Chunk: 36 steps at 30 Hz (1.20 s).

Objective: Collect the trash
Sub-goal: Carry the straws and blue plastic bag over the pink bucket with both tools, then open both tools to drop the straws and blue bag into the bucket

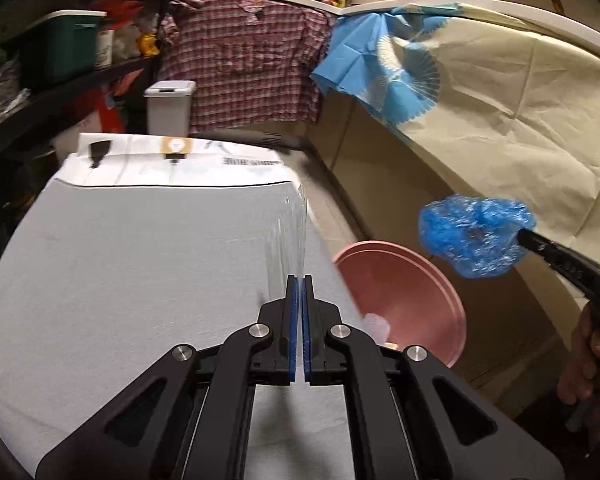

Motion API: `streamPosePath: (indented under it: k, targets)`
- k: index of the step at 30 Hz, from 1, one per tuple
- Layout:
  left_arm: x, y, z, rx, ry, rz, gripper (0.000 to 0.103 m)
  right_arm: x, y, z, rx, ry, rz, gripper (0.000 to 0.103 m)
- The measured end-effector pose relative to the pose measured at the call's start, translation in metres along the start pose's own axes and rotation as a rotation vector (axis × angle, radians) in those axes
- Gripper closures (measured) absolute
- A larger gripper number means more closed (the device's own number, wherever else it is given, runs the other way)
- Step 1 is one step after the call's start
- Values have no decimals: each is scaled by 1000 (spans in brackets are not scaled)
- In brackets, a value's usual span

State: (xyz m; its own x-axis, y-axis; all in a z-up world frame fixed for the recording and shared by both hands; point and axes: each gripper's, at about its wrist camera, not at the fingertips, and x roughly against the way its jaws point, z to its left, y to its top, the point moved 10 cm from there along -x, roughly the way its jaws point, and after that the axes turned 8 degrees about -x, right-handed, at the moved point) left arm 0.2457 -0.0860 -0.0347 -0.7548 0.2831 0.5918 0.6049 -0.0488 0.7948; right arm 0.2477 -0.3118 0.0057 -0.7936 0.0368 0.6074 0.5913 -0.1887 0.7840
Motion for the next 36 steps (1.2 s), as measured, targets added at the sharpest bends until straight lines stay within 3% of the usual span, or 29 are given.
streamPosePath:
  k: [9, 17, 24, 36]
  targets:
    - [-21, 28, -52, -62, -107, -13, 101, -24, 0, -21, -50, -37, 45, 103]
    - [-56, 35, -90, -88, -187, 18, 101, -40, -1, -32, -73, -61, 72, 103]
    - [-83, 26, -104, -103, -231, 60, 101, -55, -4, -37, -80, -77, 103, 103]
    - [-126, 0, -100, -91, -228, 160, 101, -82, -11, -37, -52, -91, 152, 102]
